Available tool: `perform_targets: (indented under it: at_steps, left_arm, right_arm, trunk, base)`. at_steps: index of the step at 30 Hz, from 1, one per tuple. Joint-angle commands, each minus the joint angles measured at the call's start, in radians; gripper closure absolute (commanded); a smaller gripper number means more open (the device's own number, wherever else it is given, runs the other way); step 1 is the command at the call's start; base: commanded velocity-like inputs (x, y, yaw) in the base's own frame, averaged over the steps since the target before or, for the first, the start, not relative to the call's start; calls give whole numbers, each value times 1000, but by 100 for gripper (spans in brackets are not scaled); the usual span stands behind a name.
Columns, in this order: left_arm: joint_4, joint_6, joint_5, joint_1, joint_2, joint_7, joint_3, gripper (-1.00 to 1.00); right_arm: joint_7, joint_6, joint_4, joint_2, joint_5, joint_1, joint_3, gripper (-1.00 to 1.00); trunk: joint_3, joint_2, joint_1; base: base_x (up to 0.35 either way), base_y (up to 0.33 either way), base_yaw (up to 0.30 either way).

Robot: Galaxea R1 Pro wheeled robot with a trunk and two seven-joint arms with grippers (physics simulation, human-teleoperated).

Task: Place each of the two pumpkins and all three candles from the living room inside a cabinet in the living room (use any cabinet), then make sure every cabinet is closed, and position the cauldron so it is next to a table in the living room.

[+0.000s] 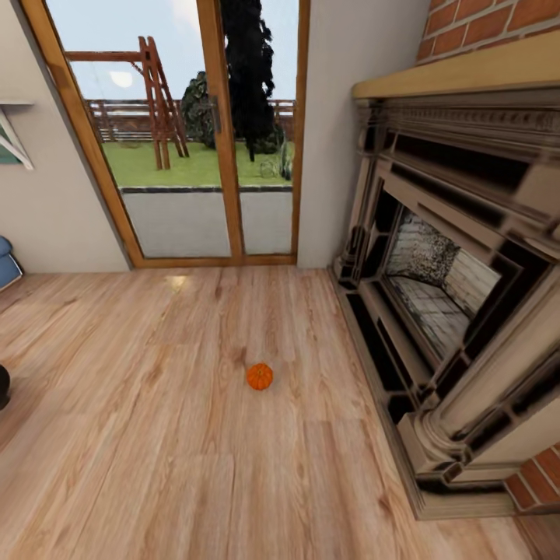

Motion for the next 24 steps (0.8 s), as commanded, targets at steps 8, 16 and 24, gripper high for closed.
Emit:
perform_targets:
  at_steps: [8, 16, 24]
  left_arm:
    - [0, 1, 0, 0, 1, 0, 0, -100]
    - [0, 1, 0, 0, 2, 0, 0, -100]
    - [0, 1, 0, 0, 2, 0, 0, -100]
  right_arm:
    - [-2, -1, 0, 3, 0, 0, 0, -100]
    - [-3, -2, 0, 6, 0, 0, 0, -100]
    - [-2, -2, -1, 3, 0, 0, 0, -100]
  trunk:
    - [0, 0, 0]
    - [-2, 0, 0]
    - [-8, 0, 0]
  base:
    - [329, 85, 0]
    - [327, 89, 50]
    - [327, 22, 117]
